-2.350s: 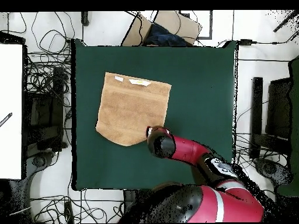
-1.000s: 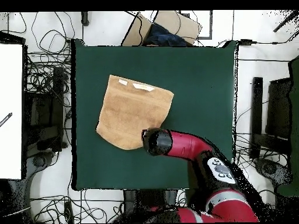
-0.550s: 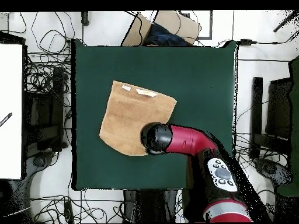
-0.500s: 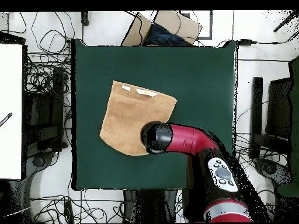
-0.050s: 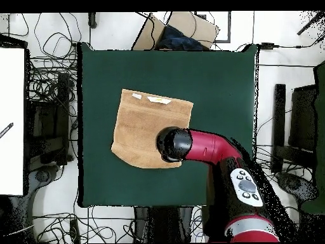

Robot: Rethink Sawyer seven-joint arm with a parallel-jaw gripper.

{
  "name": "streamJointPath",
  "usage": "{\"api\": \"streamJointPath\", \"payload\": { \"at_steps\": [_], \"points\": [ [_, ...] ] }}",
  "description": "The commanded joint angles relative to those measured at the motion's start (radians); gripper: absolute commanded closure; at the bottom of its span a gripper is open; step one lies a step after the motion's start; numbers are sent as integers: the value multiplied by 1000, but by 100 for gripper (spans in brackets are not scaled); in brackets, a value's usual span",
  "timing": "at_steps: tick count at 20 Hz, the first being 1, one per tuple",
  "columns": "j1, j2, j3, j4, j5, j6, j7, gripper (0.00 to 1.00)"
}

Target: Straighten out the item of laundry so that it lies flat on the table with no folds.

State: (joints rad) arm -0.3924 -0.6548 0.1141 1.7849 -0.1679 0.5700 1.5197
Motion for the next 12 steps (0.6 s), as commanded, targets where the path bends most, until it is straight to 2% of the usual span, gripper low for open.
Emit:
{"api": "streamJointPath", "payload": {
  "at_steps": [1, 5, 12],
  "points": [
    [-34, 64, 108, -45, -2, -29, 25, 0],
    [-48, 73, 118, -26, -2, -84, 50, 0],
    [-39, 46, 102, -9, -6, -78, 74, 0]
  ]
}}
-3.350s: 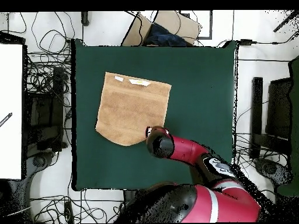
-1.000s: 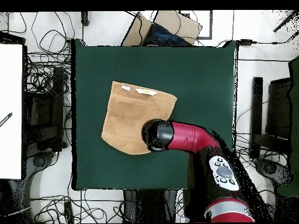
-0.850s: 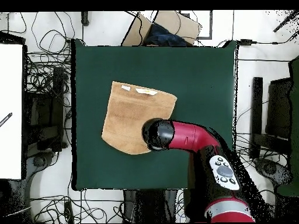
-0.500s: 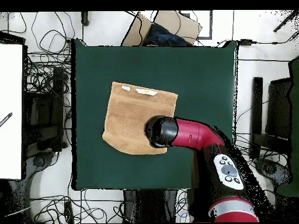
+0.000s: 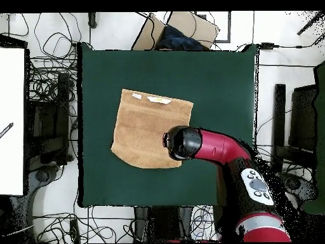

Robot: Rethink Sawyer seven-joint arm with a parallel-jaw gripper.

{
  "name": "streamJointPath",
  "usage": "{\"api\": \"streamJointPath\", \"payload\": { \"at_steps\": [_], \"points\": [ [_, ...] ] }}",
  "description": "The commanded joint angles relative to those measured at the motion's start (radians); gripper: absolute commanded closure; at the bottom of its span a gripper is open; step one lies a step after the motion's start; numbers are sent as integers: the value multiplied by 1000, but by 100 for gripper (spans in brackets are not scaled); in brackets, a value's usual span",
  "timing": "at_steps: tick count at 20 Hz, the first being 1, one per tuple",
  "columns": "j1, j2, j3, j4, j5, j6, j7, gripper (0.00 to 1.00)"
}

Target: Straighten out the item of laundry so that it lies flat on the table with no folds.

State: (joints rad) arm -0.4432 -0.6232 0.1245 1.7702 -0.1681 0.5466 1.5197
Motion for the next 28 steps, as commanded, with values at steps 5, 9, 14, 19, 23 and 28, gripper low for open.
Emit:
{"api": "streamJointPath", "payload": {
  "at_steps": [5, 9, 14, 19, 23, 28],
  "points": [
    [94, -100, -18, 65, -14, -38, 174, 0],
    [140, -141, -71, 79, -16, -56, 212, 0],
    [165, -152, -88, 81, 1, -61, 221, 0],
    [154, -106, -49, 64, 40, -55, 205, 0],
    [158, -130, -51, 94, 41, -85, 212, 0],
    [145, -156, -39, 98, 52, -87, 201, 0]
  ]
}}
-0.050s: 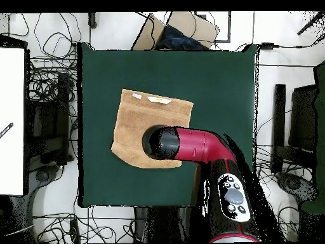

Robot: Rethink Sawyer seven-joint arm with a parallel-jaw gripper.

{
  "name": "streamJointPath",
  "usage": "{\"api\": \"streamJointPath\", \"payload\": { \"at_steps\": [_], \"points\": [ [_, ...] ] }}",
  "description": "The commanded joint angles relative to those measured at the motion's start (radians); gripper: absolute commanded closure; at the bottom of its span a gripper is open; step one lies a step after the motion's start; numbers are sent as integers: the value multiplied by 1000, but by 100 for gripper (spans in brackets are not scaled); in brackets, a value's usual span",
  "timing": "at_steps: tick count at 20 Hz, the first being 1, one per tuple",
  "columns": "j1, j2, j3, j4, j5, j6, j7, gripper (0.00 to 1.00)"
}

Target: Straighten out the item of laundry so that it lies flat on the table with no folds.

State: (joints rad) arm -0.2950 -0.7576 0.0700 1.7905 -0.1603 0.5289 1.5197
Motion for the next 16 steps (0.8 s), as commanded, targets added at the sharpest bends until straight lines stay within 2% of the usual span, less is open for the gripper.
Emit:
{"api": "streamJointPath", "payload": {
  "at_steps": [1, 16],
  "points": [
    [-8, -26, 19, 76, 45, -66, 194, 0],
    [-70, -51, 83, 25, 92, -27, 122, 0]
  ]
}}
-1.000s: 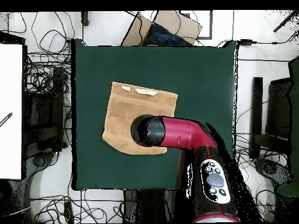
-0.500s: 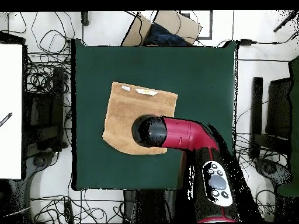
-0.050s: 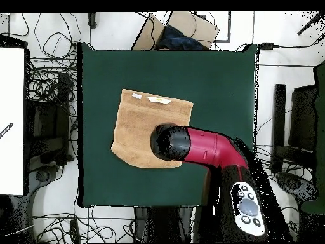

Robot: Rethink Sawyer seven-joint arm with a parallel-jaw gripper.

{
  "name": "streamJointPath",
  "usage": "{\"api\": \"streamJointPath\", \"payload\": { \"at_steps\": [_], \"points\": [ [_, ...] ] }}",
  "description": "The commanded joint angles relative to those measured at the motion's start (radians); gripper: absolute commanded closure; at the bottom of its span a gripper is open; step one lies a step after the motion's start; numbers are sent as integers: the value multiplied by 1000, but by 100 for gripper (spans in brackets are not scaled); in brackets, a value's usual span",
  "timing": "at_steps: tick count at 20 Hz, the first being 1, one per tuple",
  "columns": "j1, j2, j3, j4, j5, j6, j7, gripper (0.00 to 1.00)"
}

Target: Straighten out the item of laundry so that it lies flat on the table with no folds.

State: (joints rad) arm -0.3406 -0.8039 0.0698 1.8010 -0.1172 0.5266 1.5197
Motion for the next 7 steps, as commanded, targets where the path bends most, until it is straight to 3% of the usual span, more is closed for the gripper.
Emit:
{"api": "streamJointPath", "payload": {
  "at_steps": [1, 7],
  "points": [
    [-26, -8, 83, 15, 51, -23, 121, 0],
    [-24, -17, 76, -2, 52, -2, 111, 0]
  ]
}}
